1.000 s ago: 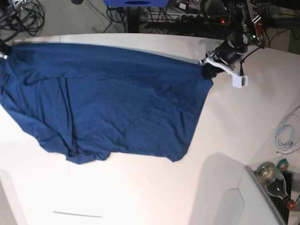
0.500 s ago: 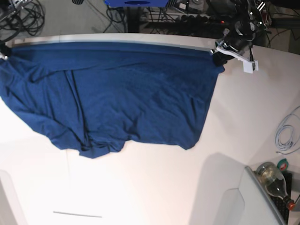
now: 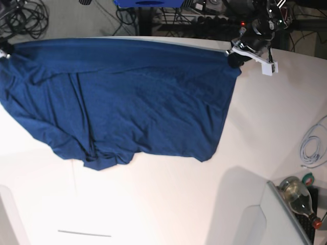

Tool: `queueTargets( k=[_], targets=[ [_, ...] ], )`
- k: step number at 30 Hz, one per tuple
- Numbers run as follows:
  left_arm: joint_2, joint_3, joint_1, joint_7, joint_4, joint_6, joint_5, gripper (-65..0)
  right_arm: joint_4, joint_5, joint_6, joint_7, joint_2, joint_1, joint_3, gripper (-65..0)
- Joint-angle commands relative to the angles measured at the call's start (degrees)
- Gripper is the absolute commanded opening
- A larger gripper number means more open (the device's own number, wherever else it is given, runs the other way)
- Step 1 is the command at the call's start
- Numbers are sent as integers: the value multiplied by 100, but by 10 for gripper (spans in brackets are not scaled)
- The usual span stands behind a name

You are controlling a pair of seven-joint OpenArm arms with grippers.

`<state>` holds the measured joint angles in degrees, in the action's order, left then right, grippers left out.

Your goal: Layout the t-shirt on the table in an organized manner, then fold the t-shirt properly

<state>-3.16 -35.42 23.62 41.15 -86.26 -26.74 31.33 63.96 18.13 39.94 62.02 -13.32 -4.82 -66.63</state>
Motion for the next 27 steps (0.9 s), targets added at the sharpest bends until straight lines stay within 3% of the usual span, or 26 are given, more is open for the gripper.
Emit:
queueTargets(
  k=[1,3,6,8,9,14,17,23,26,27],
  targets=[
    [48,-14,8,-93,-126,-12,45,-650,122,81,6,-61,-149,-24,-14,-636],
    [48,-14,16,-93,-126,-3,45,-650,122,81,6,-26,-149,-24,-14,-555],
    [48,-32,16,-93,-135,24,36,-650,140,81,6,88,-149,-6,-23,-362],
    [39,-49,16,-93,-135,24,36,-650,140,81,6,88,-149,12,-23,-267],
    [39,-58,16,-93,-135,24,36,-650,140,81,6,88,-149,12,-31,-251],
    [65,-93,25,-84,-275,24,36,-362,307,90,6,79,-184,-6,-58,-236],
    [48,-401,60,-84,-565,24,36,-263,896,90,6,97,-140,-85,-67,-215],
    [171,-1025,-133,-84,-1014,24,36,-252,1757,81,6,-35,-88,-111,-31,-203],
    [329,-1183,-291,-66,-1049,15,36,-252,1880,73,6,-536,-167,91,188,-203],
    [399,-1175,-353,-66,-1049,15,36,-253,1845,73,6,-756,-325,161,487,-204]
  ],
)
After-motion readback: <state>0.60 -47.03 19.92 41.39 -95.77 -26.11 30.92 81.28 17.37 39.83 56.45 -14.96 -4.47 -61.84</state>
